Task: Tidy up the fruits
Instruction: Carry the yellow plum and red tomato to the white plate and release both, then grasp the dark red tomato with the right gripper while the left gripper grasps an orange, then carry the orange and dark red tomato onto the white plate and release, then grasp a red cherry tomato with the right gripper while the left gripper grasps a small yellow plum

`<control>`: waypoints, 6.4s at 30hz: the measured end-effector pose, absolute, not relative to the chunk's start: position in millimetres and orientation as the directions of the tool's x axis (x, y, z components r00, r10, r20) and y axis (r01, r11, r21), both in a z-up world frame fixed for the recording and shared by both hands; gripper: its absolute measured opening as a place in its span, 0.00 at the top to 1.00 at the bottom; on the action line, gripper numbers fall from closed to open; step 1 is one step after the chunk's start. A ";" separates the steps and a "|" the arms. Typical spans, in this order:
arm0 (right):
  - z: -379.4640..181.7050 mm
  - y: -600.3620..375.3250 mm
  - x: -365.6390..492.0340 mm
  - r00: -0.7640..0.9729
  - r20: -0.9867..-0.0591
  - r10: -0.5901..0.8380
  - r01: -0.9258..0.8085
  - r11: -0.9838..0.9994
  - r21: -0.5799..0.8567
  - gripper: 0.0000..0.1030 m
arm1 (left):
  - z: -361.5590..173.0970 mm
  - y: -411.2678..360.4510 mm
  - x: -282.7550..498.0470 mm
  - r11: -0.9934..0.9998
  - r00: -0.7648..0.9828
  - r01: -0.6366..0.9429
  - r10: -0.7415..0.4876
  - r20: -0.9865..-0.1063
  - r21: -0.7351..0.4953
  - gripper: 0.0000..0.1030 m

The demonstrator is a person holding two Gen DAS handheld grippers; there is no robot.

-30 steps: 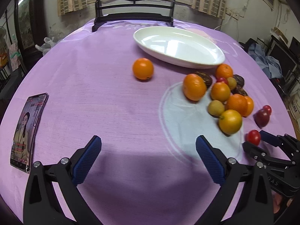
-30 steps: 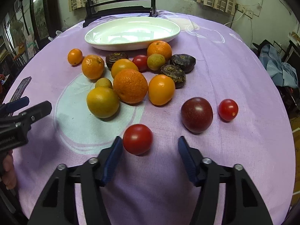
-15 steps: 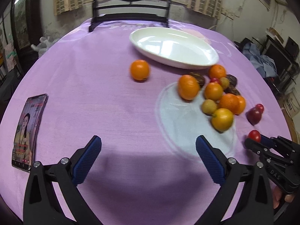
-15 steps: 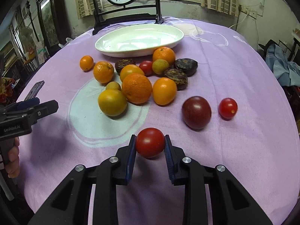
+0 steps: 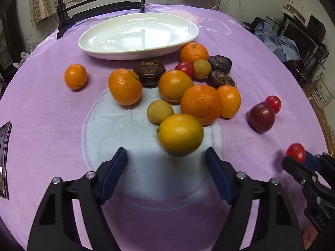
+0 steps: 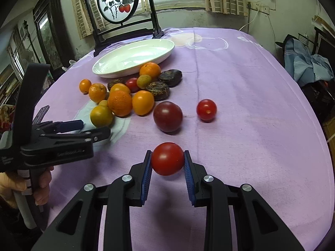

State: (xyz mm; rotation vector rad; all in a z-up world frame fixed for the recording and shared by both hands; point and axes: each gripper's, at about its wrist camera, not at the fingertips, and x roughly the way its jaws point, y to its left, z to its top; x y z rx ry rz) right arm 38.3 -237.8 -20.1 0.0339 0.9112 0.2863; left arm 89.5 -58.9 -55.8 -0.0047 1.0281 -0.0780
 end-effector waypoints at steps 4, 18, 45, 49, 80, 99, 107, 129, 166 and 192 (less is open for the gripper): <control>-22.6 -238.3 40.2 0.572 -0.774 0.272 -0.236 0.958 0.162 0.71 | -52.6 -66.5 95.8 0.995 0.537 0.089 -0.084 -0.840 -0.042 0.61; 29.6 -207.0 76.4 0.594 -0.711 0.377 -0.348 0.917 0.195 0.71 | 17.1 -17.1 90.6 0.985 0.623 0.141 -0.170 -0.764 -0.104 0.62; 11.3 -128.9 238.2 0.572 -0.770 0.283 -0.339 0.936 0.092 0.42 | 8.7 23.3 253.2 0.996 0.612 -0.077 0.016 -0.790 -0.039 0.26; 21.3 -162.5 191.7 0.617 -0.737 0.274 -0.320 0.944 0.083 0.36 | 21.0 13.6 197.1 0.999 0.653 -0.030 -0.004 -0.758 -0.031 0.14; -41.9 -199.9 97.0 0.535 -0.824 0.184 -0.225 0.972 0.071 0.53 | -39.8 17.7 52.0 0.996 0.575 0.035 -0.086 -0.813 -0.080 0.14; -34.6 -213.0 69.7 0.535 -0.806 0.255 -0.234 0.961 0.149 0.63 | -45.8 19.2 105.4 0.988 0.530 -0.012 -0.125 -0.839 -0.154 0.17; -30.2 -208.4 65.2 0.534 -0.790 0.301 -0.276 0.945 0.174 0.63 | -47.3 4.1 139.4 0.986 0.512 -0.022 -0.132 -0.849 -0.167 0.30; 4.0 -193.0 67.1 0.561 -0.737 0.376 -0.336 0.918 0.212 0.63 | 24.3 4.0 97.8 0.966 0.608 0.155 -0.258 -0.751 -0.207 0.65; 24.7 -138.3 233.4 0.590 -0.759 0.275 -0.316 0.944 0.096 0.41 | -4.4 29.2 238.7 0.986 0.526 0.038 -0.157 -0.836 -0.161 0.31; -20.7 -239.8 72.5 0.606 -0.783 0.143 -0.179 0.983 0.042 0.39 | -31.8 3.1 54.8 0.990 0.563 0.088 -0.142 -0.814 -0.111 0.20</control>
